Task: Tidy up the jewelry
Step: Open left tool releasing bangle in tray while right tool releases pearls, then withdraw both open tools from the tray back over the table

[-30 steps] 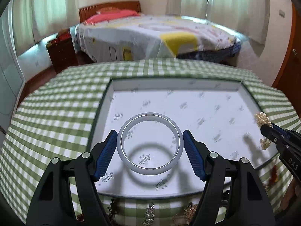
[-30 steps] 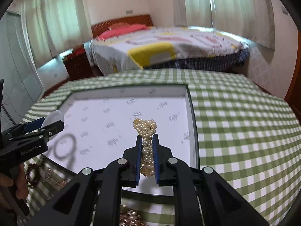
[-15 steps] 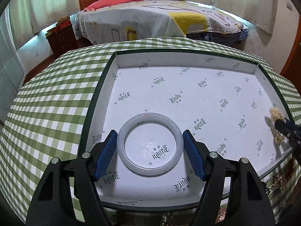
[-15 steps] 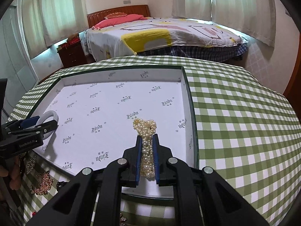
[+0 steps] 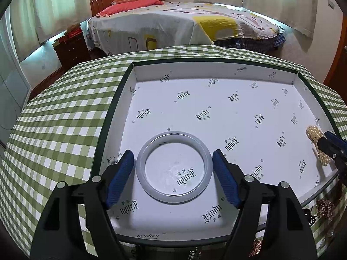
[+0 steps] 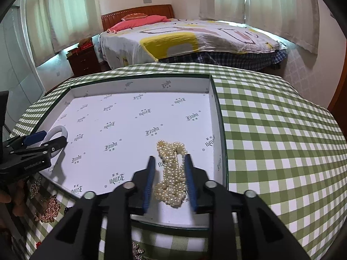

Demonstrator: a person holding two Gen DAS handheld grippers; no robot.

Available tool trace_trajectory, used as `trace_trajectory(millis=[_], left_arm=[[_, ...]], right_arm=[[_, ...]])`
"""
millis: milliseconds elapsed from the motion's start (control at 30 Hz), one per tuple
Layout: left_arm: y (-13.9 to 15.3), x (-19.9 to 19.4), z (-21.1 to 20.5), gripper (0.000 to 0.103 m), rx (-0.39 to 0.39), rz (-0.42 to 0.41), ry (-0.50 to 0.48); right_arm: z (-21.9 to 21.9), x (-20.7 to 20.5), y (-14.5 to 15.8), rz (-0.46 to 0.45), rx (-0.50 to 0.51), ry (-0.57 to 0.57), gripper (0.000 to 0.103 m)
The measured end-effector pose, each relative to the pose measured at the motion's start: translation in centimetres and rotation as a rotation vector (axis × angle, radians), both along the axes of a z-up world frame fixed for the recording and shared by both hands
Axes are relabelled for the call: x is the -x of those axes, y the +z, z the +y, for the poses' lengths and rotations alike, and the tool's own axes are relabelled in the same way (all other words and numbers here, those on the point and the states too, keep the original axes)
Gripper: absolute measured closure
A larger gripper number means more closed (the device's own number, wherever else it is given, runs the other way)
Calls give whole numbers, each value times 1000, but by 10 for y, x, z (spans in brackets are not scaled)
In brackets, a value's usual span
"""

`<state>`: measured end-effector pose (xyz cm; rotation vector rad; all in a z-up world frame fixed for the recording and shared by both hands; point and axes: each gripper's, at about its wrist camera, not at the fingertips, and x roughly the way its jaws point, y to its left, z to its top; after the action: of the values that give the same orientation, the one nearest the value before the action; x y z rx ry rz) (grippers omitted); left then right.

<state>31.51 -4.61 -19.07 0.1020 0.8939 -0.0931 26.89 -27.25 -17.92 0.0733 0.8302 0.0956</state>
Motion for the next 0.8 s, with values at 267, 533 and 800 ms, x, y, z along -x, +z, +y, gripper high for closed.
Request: trace_trajectory(millis=[267, 533, 800], left_arm=[[0, 0, 0, 24, 0, -1, 1], [16, 14, -1, 17, -16, -79, 11], [43, 37, -1, 17, -4, -163, 10]], right_arm=[[-2, 3, 1, -9, -21, 8, 66], [-2, 14, 12, -41, -29, 6, 65], [1, 40, 33, -99, -29, -11, 64]])
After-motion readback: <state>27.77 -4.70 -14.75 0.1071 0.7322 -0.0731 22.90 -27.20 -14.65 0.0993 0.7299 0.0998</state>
